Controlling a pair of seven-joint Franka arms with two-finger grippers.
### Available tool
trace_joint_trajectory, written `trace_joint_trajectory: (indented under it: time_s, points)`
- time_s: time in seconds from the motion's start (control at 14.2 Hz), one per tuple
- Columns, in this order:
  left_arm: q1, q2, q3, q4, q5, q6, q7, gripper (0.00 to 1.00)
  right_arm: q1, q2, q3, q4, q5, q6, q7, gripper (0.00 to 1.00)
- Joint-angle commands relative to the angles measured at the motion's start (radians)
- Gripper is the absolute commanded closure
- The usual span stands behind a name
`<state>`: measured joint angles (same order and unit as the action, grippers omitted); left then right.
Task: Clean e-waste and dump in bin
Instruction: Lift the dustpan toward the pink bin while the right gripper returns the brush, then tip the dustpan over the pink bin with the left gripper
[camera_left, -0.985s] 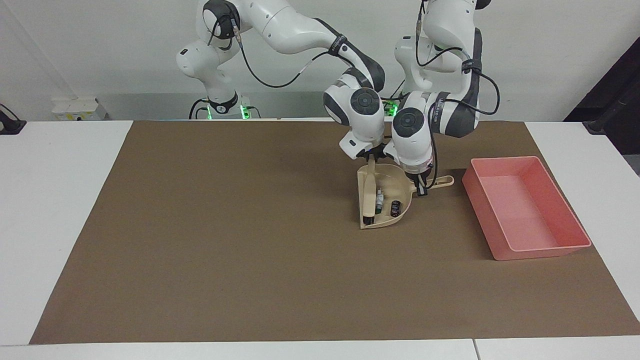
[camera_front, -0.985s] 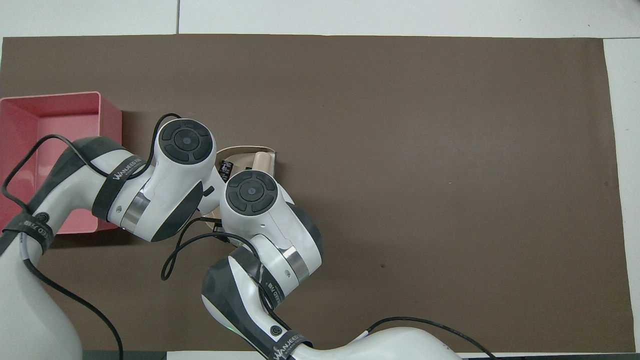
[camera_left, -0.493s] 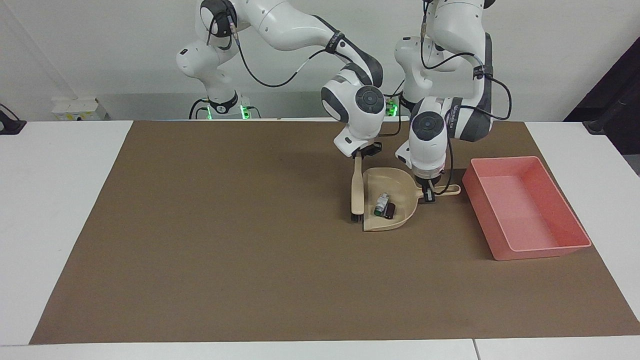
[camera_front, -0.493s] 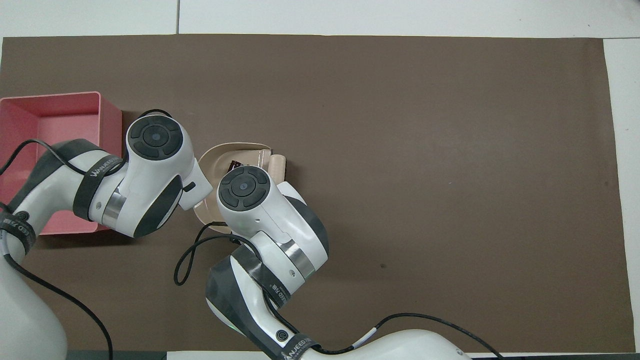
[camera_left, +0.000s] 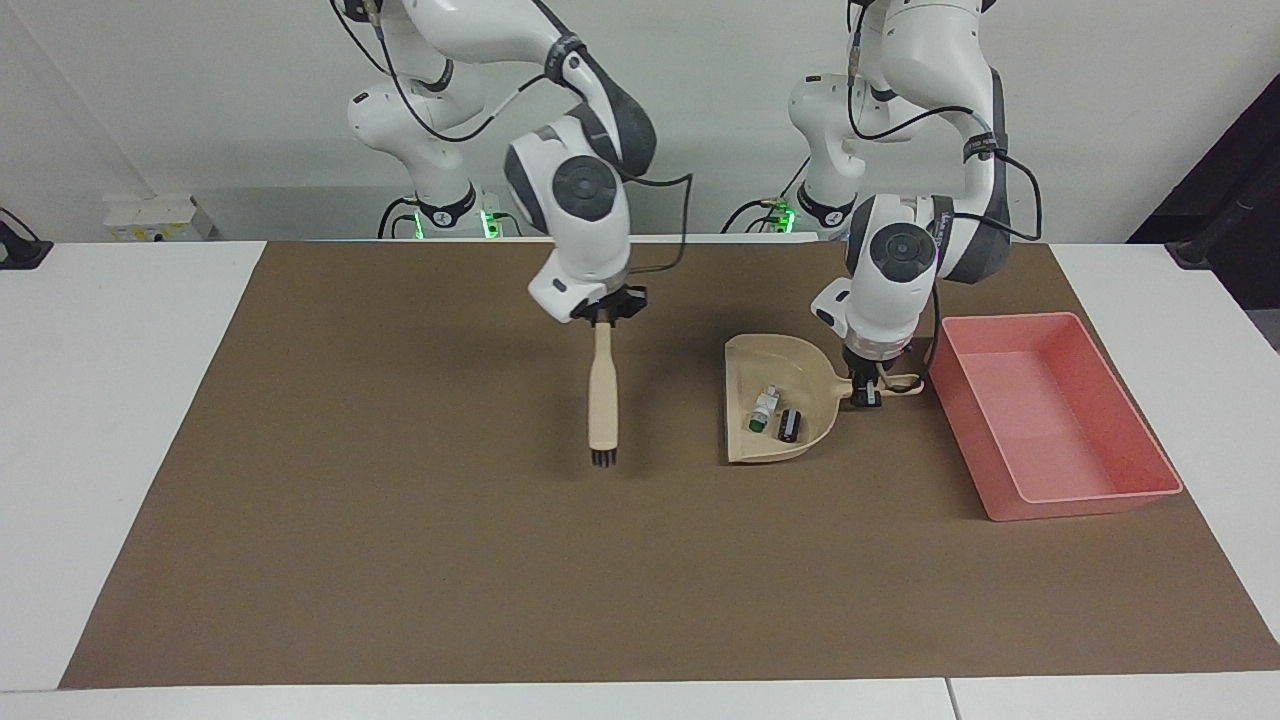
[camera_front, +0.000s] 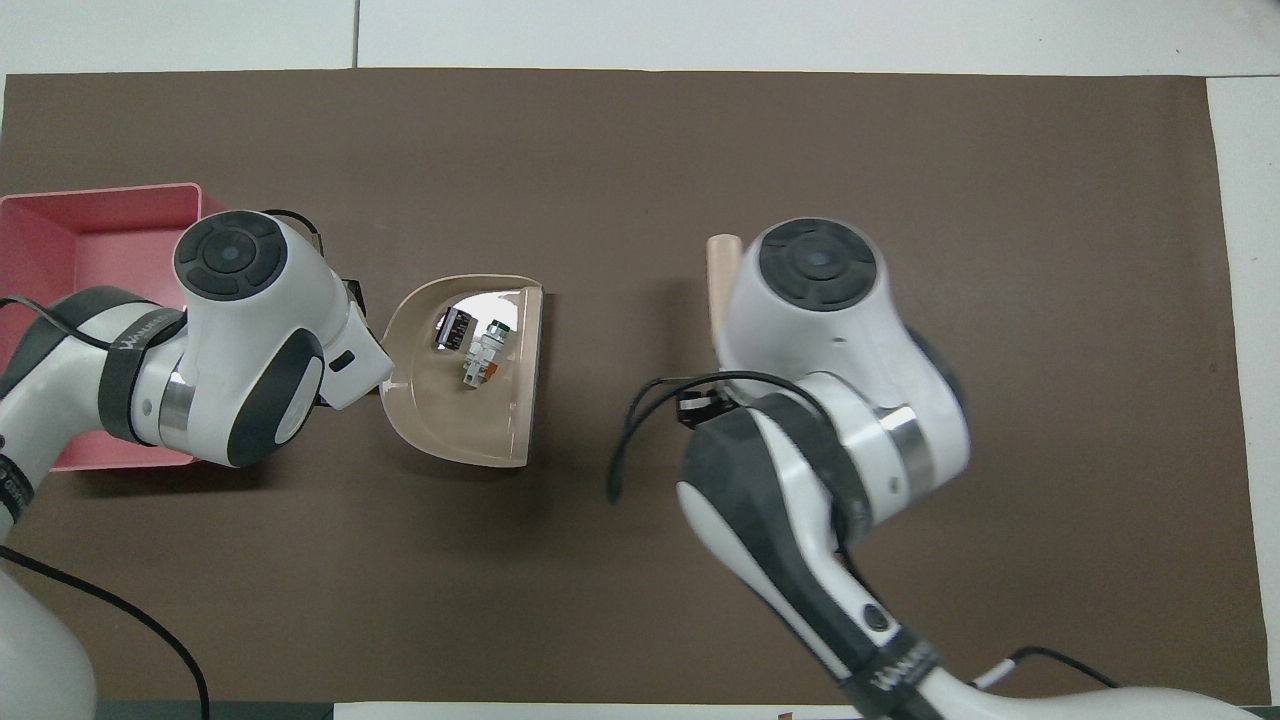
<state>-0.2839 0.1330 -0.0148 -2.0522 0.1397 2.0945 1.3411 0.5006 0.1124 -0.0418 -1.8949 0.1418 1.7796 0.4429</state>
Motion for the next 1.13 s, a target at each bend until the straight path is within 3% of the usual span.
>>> trace_joint_trajectory:
  time_s: [0.0, 0.21, 0.42, 0.7, 1.06]
  points:
    - [0.034, -0.082, 0.001, -0.008, -0.087, -0.013, 0.076, 1.0, -0.098, -0.163, 0.017, -0.182, -0.098, 0.0, -0.061, 1.0]
    - [0.121, -0.095, 0.003, 0.053, -0.11, -0.091, 0.177, 1.0, -0.307, -0.215, 0.017, -0.217, -0.107, -0.034, -0.302, 1.0]
    - [0.231, -0.11, 0.01, 0.128, -0.158, -0.158, 0.286, 1.0, -0.502, -0.218, 0.017, -0.248, -0.111, -0.006, -0.55, 1.0]
    - [0.389, -0.09, 0.012, 0.236, -0.173, -0.208, 0.452, 1.0, -0.573, -0.227, 0.017, -0.346, -0.139, 0.104, -0.636, 1.0]
    - [0.509, 0.017, 0.059, 0.432, -0.144, -0.297, 0.592, 1.0, -0.597, -0.217, 0.016, -0.408, -0.176, 0.164, -0.65, 1.0]
